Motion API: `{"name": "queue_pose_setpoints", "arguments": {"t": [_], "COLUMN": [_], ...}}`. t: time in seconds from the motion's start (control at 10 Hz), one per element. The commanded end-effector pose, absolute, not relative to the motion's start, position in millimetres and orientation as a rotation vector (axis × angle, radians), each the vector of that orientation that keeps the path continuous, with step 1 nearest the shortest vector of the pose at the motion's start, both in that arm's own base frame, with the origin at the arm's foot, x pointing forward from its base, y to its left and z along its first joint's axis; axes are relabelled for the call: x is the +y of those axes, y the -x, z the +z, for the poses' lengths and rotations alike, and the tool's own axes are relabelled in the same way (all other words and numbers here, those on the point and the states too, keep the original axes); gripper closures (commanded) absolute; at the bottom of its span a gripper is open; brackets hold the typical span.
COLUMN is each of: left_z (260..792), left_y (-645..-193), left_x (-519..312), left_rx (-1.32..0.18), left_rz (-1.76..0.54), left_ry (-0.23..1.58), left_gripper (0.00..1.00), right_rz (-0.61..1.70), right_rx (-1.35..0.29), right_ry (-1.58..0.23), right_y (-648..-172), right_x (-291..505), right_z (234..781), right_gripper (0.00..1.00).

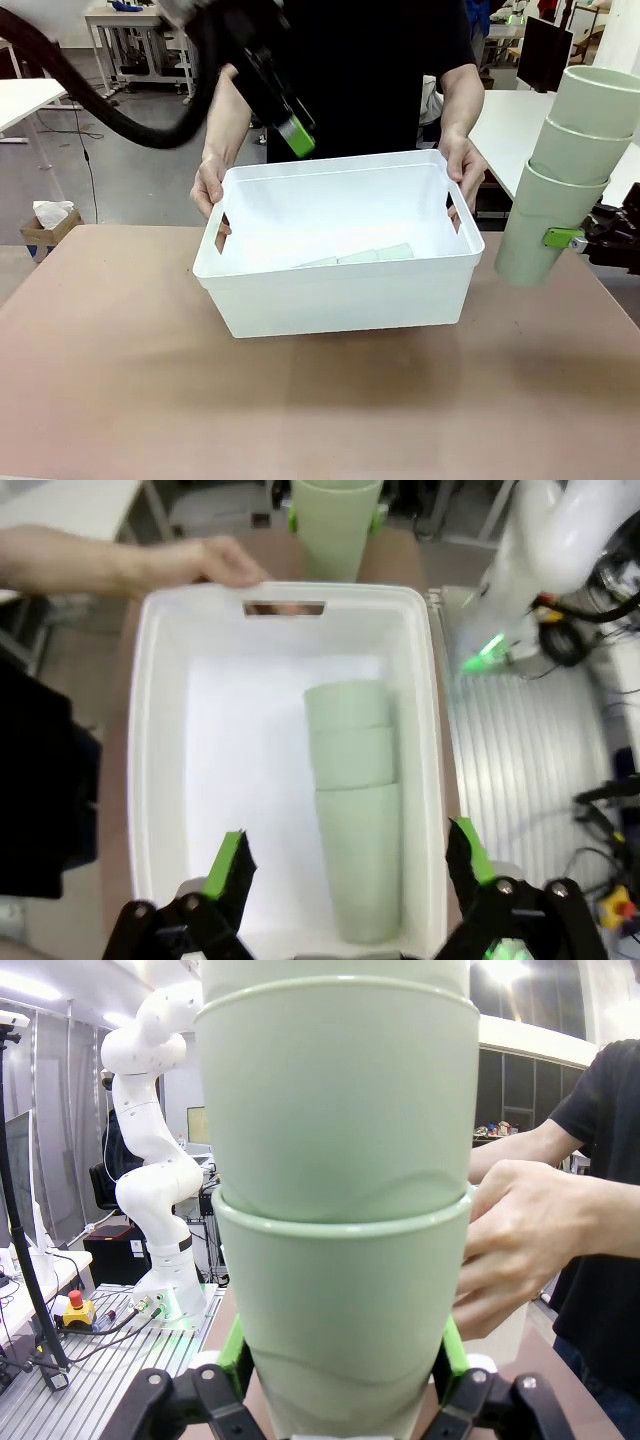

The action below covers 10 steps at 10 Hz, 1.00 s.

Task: Stack the cups and store them in the basket.
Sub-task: Place the stack of Reusable plastic cups into the Pantry Basket.

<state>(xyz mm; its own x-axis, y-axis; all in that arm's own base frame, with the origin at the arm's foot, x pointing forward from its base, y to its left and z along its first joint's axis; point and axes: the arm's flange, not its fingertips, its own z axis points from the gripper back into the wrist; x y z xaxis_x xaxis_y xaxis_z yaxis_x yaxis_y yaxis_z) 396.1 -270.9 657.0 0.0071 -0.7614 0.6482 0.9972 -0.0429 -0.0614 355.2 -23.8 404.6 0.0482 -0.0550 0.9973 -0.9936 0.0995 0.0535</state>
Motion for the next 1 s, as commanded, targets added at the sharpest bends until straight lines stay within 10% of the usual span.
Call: {"name": "queue_pose_setpoints", "arguments": {"t": [0.0,0.9], "left_z": [662.1,606.3], "left_y": [-383.9,-363.6], "left_x": [-221.4,25.8], "left_rx": [-0.55,-0.886], "left_rz": [-1.513,-1.431], "left_ry": [0.767,0.785], "left_gripper": [0.0,0.0], "right_rz": [1.078,1.078], "right_rx": [-1.267,-1.267], "right_ry": [-1.196,-1.196], "right_y": [-354.7,-354.7], "right_x": [-24.1,-24.1], "right_z": [408.3,408.3], "right_gripper": [0.14,0.14]}}
